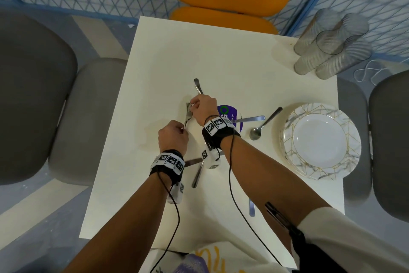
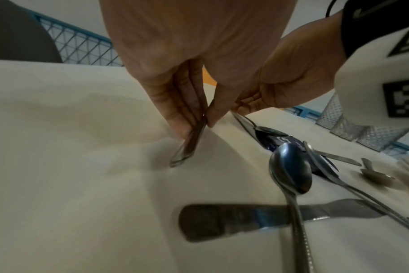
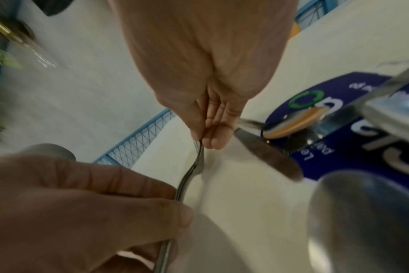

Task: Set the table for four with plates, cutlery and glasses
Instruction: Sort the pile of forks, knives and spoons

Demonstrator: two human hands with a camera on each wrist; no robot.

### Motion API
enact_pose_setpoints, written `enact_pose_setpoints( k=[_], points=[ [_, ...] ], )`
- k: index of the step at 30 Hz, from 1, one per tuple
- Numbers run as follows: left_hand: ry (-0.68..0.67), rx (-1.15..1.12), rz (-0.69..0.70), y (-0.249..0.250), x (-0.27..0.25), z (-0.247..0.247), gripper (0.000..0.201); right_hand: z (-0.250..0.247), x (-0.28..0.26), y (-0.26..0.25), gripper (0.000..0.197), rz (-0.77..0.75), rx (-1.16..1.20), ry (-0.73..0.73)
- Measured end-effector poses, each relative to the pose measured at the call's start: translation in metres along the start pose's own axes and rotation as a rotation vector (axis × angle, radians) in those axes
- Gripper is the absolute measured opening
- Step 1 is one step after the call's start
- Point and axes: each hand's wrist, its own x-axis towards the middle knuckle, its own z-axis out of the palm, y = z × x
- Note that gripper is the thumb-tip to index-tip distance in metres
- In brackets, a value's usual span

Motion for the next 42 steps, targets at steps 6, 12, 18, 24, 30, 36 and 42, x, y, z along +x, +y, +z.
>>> enact_pose_setpoints(
  k=[6,12,18,24,30,36,42],
  points=[
    [0.009,0.061,0.041,-0.009,0.008,0.005,0.015,0.013,0.007,0.005,0.015,0.036,-0.041,0.002],
    [0.045,0.048,0.035,-0.009,0.01,0.008,0.015,0.014,0.009,0.005,0.015,0.014,-0.033,-0.003],
    [0.045,0.001,0.043,-0.006,0.005,0.005,0.026,-0.012,0.01,0.014,0.016,0.03,0.039,0.172],
    [0.114,0.097,0.245,0.018,0.002,0.002,0.021,-0.047,0.009,0.037,0.012,0.054,0.001,0.167],
    [-0.118,0.173,0.179,0.052,0.011,0.023,0.019,-0.05,-0.009,0.051,0.025,0.042,-0.225,-0.016],
    [-0.222,0.262,0.065,0.061,0.019,0.044,0.035,-0.067,-0.018,0.066,0.02,0.109,-0.26,0.023],
    [-0.244,0.185,-0.035,0.063,0.021,0.048,0.031,-0.085,-0.019,0.08,0.026,0.156,-0.344,0.048]
  ],
)
